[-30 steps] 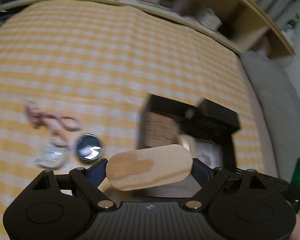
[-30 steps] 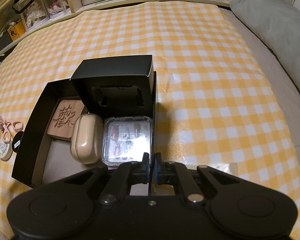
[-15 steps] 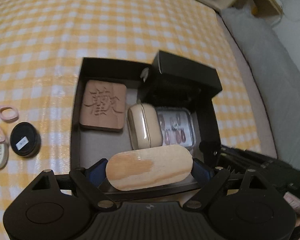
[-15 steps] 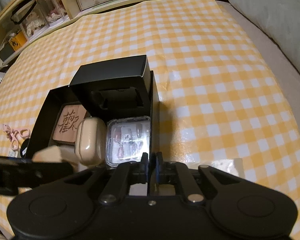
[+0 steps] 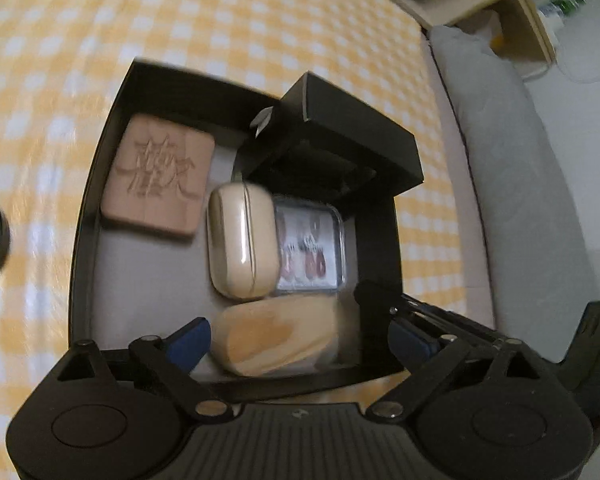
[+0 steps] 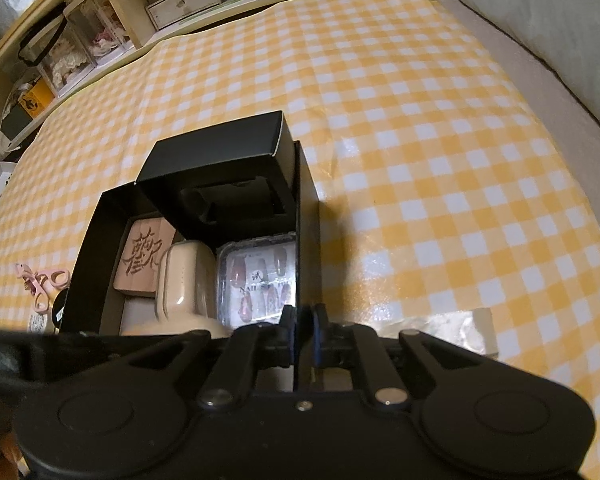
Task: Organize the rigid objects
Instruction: 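Carry the wooden block into the tray and lower it beside the earbud case, then open the left tool and withdraw it from the tray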
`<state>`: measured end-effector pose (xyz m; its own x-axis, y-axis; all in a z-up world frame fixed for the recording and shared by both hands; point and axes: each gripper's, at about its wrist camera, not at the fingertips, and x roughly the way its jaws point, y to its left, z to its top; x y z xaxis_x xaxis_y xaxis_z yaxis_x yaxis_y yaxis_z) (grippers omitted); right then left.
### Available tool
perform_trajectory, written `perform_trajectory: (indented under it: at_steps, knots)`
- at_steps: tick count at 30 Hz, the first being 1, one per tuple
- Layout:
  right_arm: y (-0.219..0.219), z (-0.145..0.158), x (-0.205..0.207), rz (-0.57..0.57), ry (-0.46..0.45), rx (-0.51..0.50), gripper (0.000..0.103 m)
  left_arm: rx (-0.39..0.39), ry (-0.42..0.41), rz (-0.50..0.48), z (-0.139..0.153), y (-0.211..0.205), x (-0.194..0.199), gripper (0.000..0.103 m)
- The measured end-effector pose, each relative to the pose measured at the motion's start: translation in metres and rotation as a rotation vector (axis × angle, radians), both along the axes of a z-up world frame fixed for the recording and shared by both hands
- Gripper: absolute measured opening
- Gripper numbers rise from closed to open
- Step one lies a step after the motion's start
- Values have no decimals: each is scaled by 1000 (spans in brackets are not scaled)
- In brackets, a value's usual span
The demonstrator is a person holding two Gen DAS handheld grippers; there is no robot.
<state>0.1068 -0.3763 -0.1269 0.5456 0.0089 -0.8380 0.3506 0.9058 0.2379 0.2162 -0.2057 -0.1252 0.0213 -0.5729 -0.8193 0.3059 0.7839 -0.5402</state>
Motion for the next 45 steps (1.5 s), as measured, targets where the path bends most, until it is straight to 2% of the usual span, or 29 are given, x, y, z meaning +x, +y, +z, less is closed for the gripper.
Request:
perform_trajectory:
  at_steps: [5,8,9,10,11,13,15,19,23,28,36,40,44,45]
  knots:
    - [2,1,0,0,-1,0,9,19,-53,-47,6,-2,-9,92]
    - [1,0,0,-2,1,-2,9,88,-133,-101,11,-7,-12,69]
    - [1,0,0,-1,1,-2,9,119,-159,-118,12,-7,-12,58]
    - [1,1,0,-1,1,-3,9,154,-190,-134,14,-8,-12,49]
    - [1,0,0,0,1,-3,9,200,-230,-161,16,-11,-12,44]
    - [2,1,0,1,2,-7,9,280,-301,-224,18,-14,-13,23]
    - [2,1,0,2,2,-10,9,375,-376,-291,17,-19,-16,16]
    - [2,1,0,3,3,-12,9,500,-433,-387,5,-25,-14,14]
    - [3,1,0,6,5,-16,9,514,-446,-448,-4,-29,-14,9]
    - [3,1,0,8,3,-18,9,477,-422,-489,-5,-39,-14,8]
    - [3,1,0,6,3,-17,9,344,-274,-432,-11,-48,-14,6]
    - [3,1,0,6,2,-16,9,343,-273,-425,-10,-49,-16,6]
    - [3,1,0,5,2,-16,9,335,-295,-412,0,-44,-15,19]
    - [3,1,0,6,2,-17,9,333,-303,-407,3,-43,-16,26]
